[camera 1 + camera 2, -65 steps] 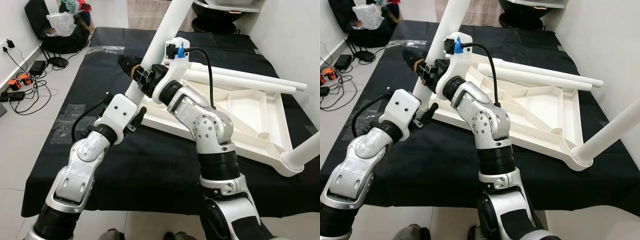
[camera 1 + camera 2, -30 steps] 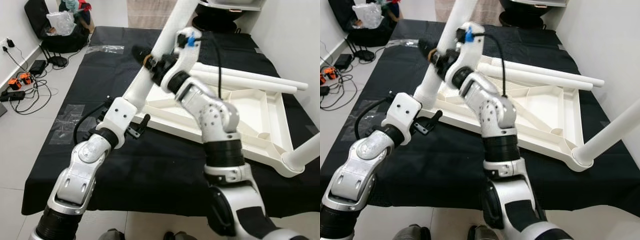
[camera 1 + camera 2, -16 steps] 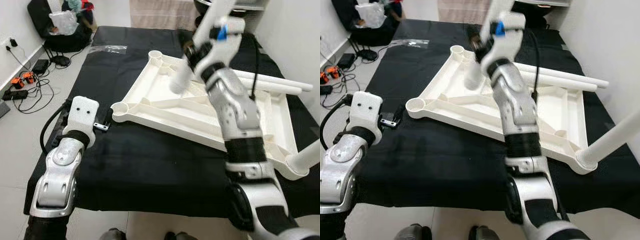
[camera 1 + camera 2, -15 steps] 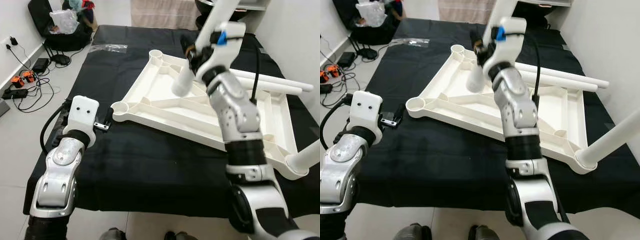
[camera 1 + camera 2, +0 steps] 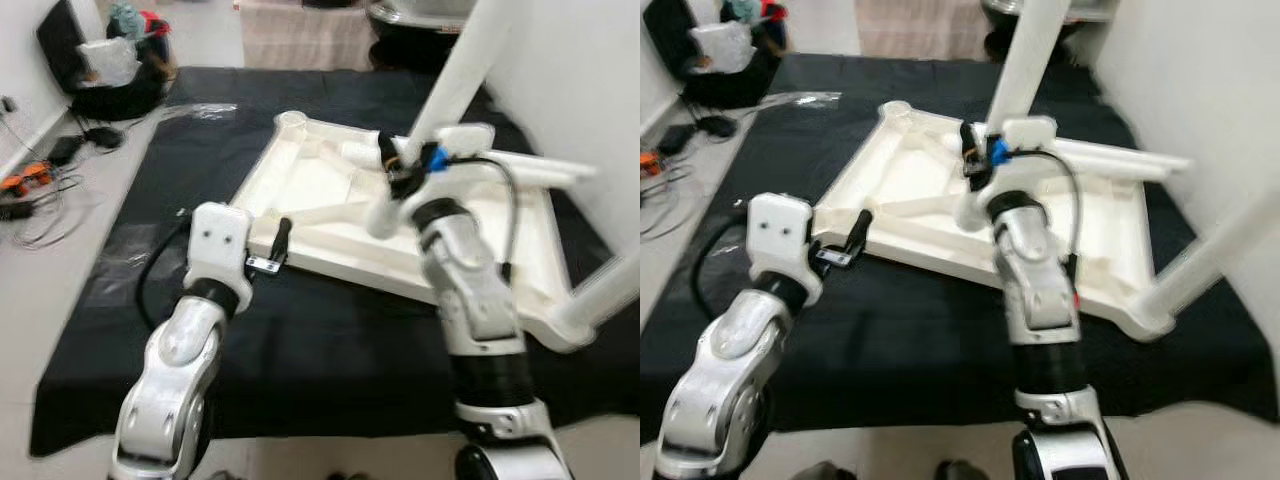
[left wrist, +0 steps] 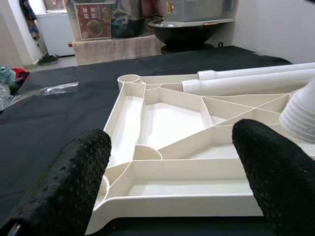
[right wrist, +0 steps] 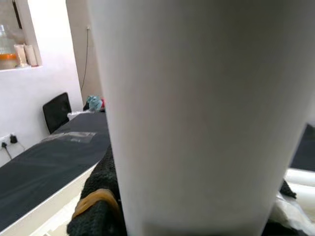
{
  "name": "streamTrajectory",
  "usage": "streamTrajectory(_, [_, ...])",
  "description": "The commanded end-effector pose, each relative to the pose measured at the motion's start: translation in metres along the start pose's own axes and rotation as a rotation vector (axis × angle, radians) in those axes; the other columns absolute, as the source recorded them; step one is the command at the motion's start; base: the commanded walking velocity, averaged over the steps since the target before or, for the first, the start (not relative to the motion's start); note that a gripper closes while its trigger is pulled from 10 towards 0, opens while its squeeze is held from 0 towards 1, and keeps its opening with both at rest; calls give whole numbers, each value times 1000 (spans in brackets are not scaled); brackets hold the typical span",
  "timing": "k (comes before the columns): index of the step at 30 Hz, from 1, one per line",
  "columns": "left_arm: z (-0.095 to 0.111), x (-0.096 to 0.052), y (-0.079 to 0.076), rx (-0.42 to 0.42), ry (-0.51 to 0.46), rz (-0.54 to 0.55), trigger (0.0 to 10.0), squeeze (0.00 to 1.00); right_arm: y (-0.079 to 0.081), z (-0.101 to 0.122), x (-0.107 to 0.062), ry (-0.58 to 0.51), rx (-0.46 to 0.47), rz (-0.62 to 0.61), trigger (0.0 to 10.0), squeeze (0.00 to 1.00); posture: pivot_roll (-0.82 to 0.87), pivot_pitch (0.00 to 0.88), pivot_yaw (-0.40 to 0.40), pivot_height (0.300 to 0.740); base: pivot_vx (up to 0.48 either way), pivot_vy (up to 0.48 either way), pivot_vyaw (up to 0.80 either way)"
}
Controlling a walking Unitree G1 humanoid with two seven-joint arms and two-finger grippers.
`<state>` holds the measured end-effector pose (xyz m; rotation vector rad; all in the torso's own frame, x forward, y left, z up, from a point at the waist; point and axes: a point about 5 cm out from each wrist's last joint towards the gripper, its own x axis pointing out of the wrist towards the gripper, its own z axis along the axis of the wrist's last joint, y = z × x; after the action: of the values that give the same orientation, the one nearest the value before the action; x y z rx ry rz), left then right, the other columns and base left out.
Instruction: Building children table
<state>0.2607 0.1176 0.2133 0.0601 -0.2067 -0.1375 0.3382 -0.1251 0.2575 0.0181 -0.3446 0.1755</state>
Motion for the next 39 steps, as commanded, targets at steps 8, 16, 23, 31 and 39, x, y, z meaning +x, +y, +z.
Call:
streamTrajectory(8, [2, 2, 22, 50, -7, 79, 10000, 0, 9, 1, -8, -24, -4, -4, 10000, 0, 35, 14, -47, 740, 0, 396, 0])
streamTrajectory(16, [5, 4, 21, 59, -14, 77, 10000, 0, 10, 1, -7, -17, 5, -7, 10000, 0, 34, 23, -47, 740, 0, 480, 0])
streamTrajectory(23, [9, 7, 18, 54, -23, 77, 10000, 0, 9, 3, -6, -13, 8, -16, 10000, 0, 33, 36, -46, 740, 0, 457, 0])
streamTrajectory(31, [14, 8, 20, 56, -39, 88, 10000, 0, 9, 4, -8, -8, 13, -25, 10000, 0, 37, 48, -48, 740, 0, 50, 0])
streamTrajectory(39, [23, 11, 17, 60, -65, 80, 10000, 0, 8, 3, -7, -3, 8, -31, 10000, 0, 40, 56, -45, 740, 0, 0, 0])
